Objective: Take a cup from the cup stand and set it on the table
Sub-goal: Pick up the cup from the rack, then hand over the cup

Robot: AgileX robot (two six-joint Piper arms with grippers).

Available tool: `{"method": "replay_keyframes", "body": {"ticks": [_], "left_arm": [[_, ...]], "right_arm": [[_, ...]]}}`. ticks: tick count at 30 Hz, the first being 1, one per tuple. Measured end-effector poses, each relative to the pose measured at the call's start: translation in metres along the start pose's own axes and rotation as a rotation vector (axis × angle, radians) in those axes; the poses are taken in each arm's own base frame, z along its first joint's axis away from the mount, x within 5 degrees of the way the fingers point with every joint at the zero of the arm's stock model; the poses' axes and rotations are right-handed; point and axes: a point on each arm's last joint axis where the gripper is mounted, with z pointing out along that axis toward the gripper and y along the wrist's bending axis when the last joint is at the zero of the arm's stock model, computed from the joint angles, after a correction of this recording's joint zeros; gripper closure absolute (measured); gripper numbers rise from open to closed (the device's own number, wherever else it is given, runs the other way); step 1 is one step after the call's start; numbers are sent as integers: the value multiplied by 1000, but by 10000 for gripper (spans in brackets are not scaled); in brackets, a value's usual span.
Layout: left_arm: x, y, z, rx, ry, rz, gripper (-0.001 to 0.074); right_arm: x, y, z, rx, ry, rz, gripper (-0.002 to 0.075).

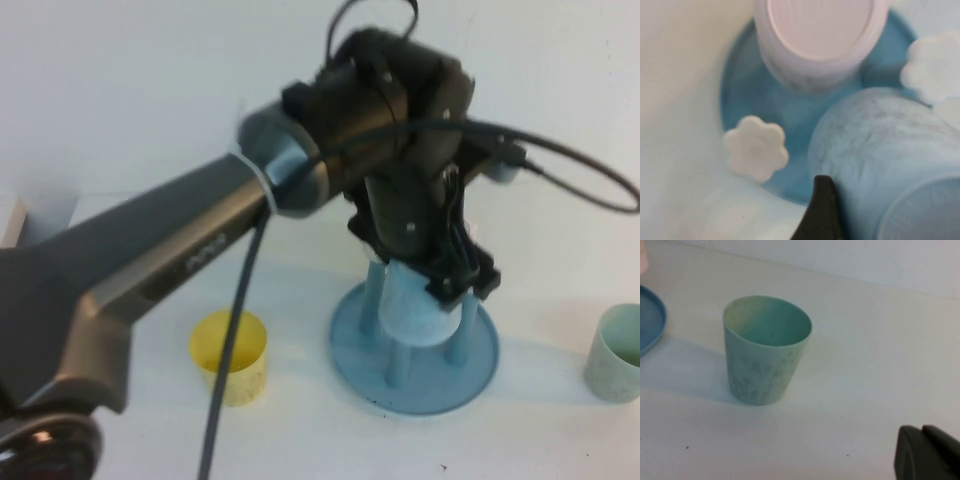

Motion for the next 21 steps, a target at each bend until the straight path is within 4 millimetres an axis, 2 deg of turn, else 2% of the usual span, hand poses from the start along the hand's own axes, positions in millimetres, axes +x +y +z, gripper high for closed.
{"method": "replay_keyframes", "body": {"ticks": [7,14,18,21], "left_arm": [[2,-1,-79,-3,-186,-1,170],[20,-5,-140,31,-306,-10,170],[35,-7,-161,54,-338,-12,170],[53,-9,-156,69,-288,-17,170]], "right_arm": [[0,0,0,0,0,0,729],[0,0,0,0,0,0,729],[0,0,0,0,0,0,729],[-1,2,0,-24,-11,81,729]]}}
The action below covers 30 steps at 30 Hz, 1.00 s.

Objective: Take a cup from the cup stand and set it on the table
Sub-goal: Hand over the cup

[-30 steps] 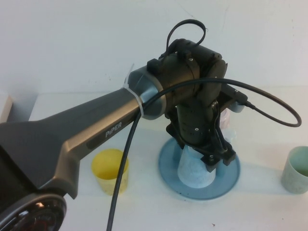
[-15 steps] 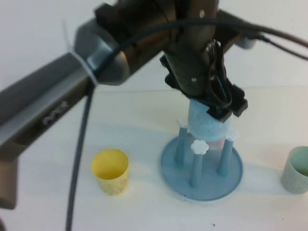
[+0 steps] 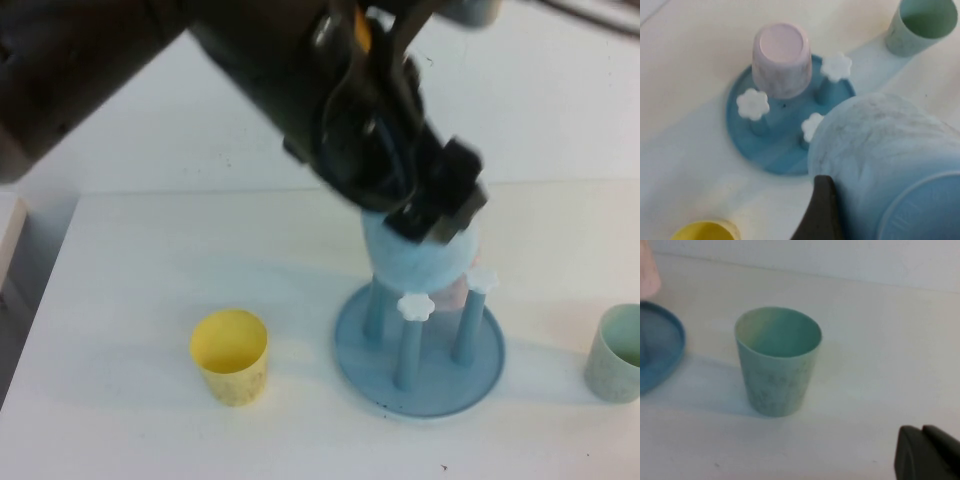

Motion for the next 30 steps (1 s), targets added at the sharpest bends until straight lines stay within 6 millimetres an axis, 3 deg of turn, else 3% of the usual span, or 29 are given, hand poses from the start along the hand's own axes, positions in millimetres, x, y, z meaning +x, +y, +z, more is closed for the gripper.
{"method": "replay_keyframes", "body": {"ticks": [3,7,11,14,18,25,30], "left_arm": [[23,1,9,6,33,-24,170],[67,-1,25,53,36,-97,170],[112,-5,39,121,29,-212,170],[133,-8,39,161,3,-303,170],[146,-12,33,221,-53,-407,170],[142,-19,22,345,-114,-549,171],[139,0,20,349,-141,-682,171]], "right_arm": [[-4,7,0,-84,-38,248,729],[-13,16,-2,-215,-87,609,729],[-17,16,-3,-241,-116,703,729],[-18,16,-3,-244,-122,717,729],[-19,14,-3,-229,-146,723,729],[-19,15,-3,-222,-160,569,729],[-19,21,-5,-286,-150,483,729]]}}
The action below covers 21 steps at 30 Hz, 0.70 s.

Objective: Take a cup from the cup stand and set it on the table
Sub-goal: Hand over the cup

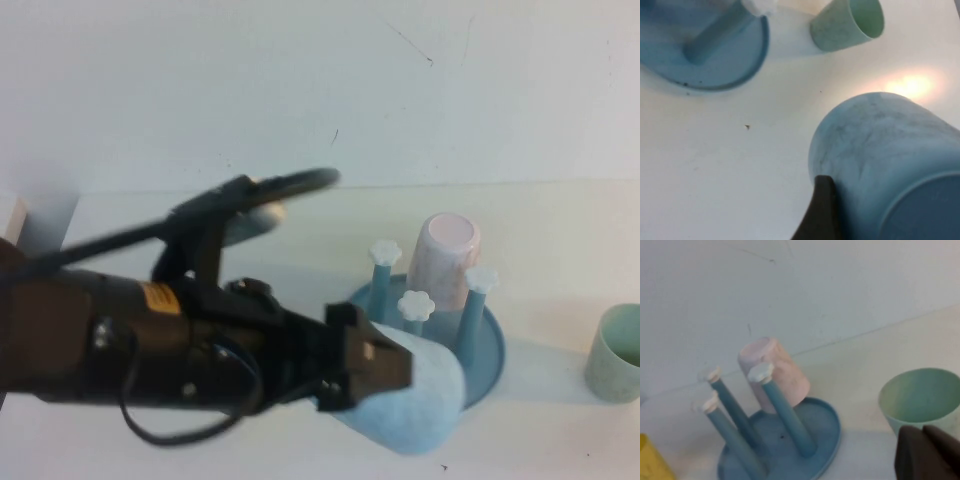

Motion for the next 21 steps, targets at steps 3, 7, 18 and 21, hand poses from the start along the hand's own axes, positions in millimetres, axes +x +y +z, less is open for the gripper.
{"method": "replay_keyframes", "body": {"ticks": [3,7,18,21], "left_arm": [[-11,17,-8,-47,-15,-65,171],[-17,35,-19,-80,22,-146,171],[7,45,-8,209,38,-125,171],[11,45,-3,340,-17,-169,171]], "right_arm": [[0,8,-1,-85,8,-90,729],[-9,24,-5,-224,-42,-232,729],[-9,49,-14,-506,-118,-455,714],[-13,53,-15,-539,-174,-490,674]]}}
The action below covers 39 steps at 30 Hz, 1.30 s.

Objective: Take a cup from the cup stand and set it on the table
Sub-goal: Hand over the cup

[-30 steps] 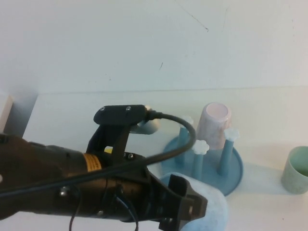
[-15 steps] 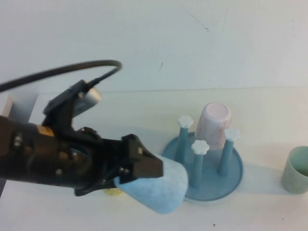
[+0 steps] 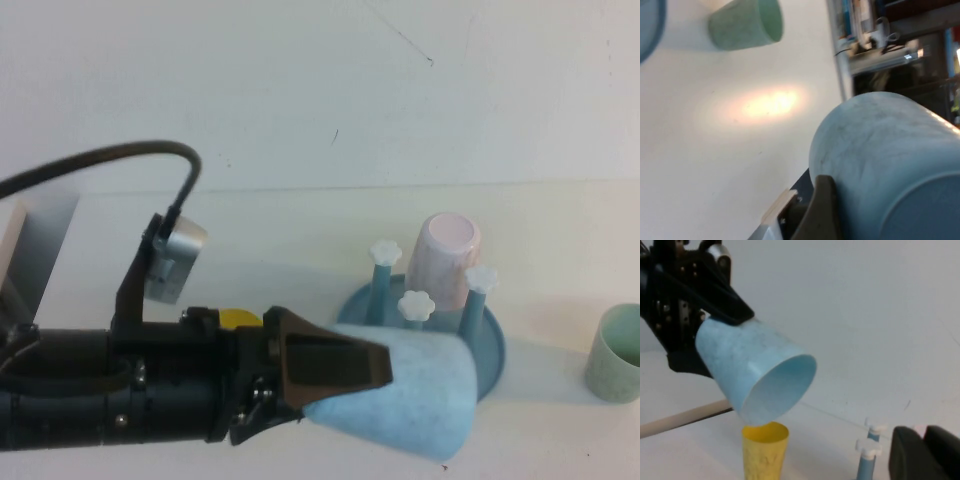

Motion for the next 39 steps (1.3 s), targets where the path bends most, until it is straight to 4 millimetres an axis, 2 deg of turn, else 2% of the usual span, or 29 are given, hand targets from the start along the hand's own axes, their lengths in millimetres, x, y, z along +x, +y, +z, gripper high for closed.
{"method": "replay_keyframes", "body": {"ticks": [4,8,12,15,17,21,26,32,39], "left_arm": [[-2,-4,0,109,-64,40,171],[-4,-5,1,127,-84,48,171],[-6,-2,3,114,-88,35,171],[-7,0,4,108,-93,32,171],[-8,0,4,102,-103,27,171],[-14,3,3,68,-152,-12,171],[-23,-9,1,86,-186,-4,171],[-36,-29,0,134,-194,50,171],[-47,-13,12,84,-200,-20,171]], "right_arm": [[-2,2,0,-20,-26,-45,585],[-2,3,1,-42,-21,-32,512],[-11,0,4,-51,-5,32,491],[-27,-4,8,-55,5,22,487],[-37,-7,14,-84,21,27,486],[-44,-15,30,-177,83,43,484],[-41,-29,51,-319,120,41,474],[-28,-49,75,-419,166,88,405],[-21,-68,94,-430,192,75,377]]}}
